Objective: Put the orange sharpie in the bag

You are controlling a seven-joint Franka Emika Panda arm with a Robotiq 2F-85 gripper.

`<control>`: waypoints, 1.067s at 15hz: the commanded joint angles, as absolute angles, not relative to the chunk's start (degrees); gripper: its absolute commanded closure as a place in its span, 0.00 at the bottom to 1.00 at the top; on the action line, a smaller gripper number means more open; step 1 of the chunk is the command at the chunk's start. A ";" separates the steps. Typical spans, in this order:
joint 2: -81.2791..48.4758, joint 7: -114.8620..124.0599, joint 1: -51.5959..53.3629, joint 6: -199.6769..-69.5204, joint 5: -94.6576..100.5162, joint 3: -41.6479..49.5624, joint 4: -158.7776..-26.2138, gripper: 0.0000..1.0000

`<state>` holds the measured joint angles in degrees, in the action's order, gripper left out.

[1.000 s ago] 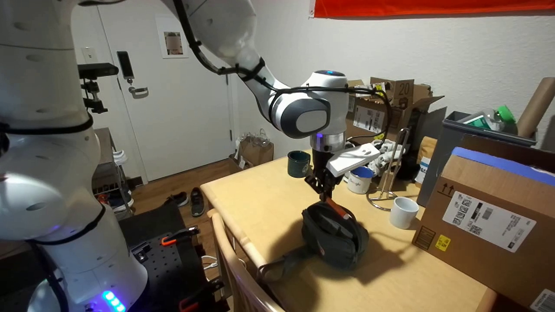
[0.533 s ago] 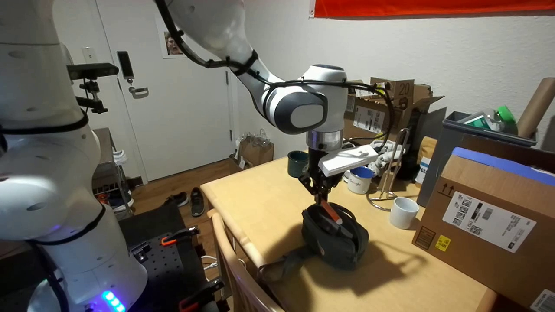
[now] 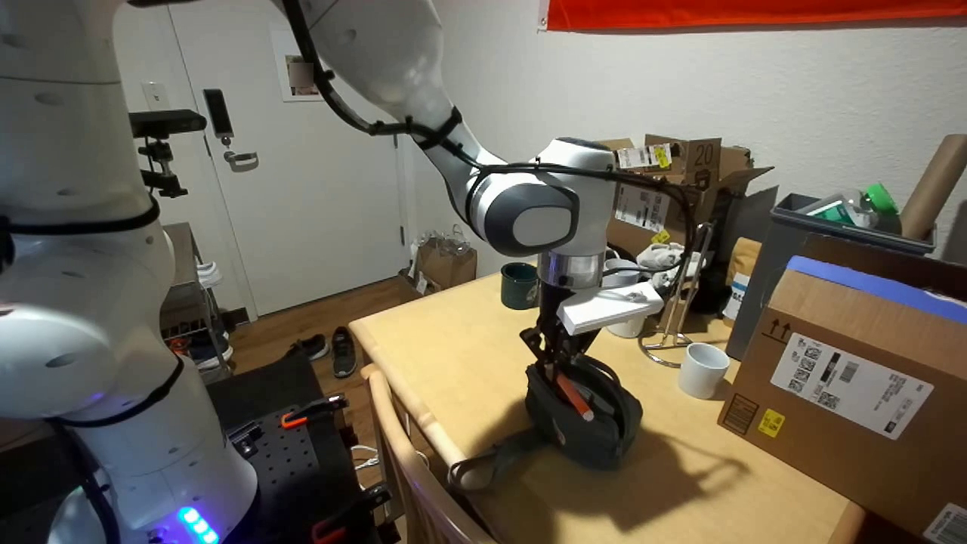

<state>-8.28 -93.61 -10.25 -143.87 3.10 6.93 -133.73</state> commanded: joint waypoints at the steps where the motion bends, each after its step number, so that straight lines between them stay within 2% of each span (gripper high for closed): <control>1: -10.86 -92.77 -10.31 -142.61 6.02 7.03 -131.49 0.95; 16: -16.26 -93.59 -10.46 -141.92 7.63 5.53 -125.20 0.95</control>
